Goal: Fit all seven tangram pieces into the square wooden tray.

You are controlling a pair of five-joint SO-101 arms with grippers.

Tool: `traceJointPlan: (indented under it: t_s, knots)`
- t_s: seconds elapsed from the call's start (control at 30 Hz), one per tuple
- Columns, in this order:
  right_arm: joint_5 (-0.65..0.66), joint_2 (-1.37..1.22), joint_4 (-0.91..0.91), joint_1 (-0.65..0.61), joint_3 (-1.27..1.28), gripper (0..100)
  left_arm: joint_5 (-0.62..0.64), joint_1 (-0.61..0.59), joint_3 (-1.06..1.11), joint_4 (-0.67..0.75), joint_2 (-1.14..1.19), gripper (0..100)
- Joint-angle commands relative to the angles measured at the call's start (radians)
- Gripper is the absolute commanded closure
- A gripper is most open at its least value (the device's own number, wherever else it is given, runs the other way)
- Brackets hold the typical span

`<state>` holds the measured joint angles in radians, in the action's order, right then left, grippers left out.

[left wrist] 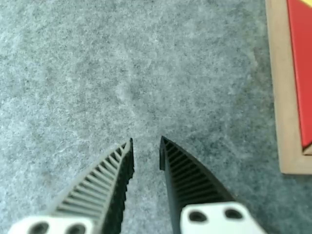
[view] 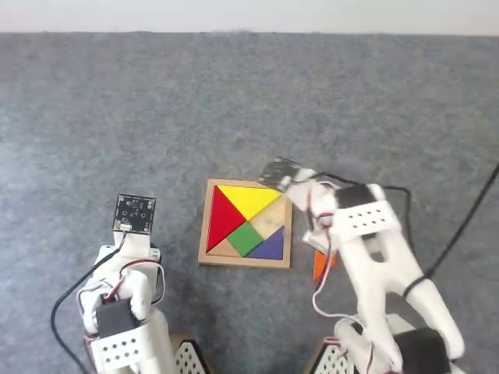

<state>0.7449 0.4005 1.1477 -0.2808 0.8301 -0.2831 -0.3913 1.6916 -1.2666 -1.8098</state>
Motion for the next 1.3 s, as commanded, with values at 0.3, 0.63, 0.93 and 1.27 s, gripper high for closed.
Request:
traceJointPlan:
  t_s: [0.3,0.63,0.93,1.27]
  knots:
    - [0.400,0.054,-0.048,0.268,0.132,73.3,0.008,0.003,-0.008,-0.006,-0.011,91]
    - [0.491,0.053,-0.119,0.291,0.149,86.0,0.008,0.003,-0.008,-0.006,-0.011,91]
    - [0.671,0.054,-0.193,0.286,0.172,70.9,0.008,0.003,-0.008,-0.006,-0.011,91]
    - [0.973,0.053,0.033,0.271,0.029,74.5,0.008,0.003,-0.008,-0.006,-0.011,91]
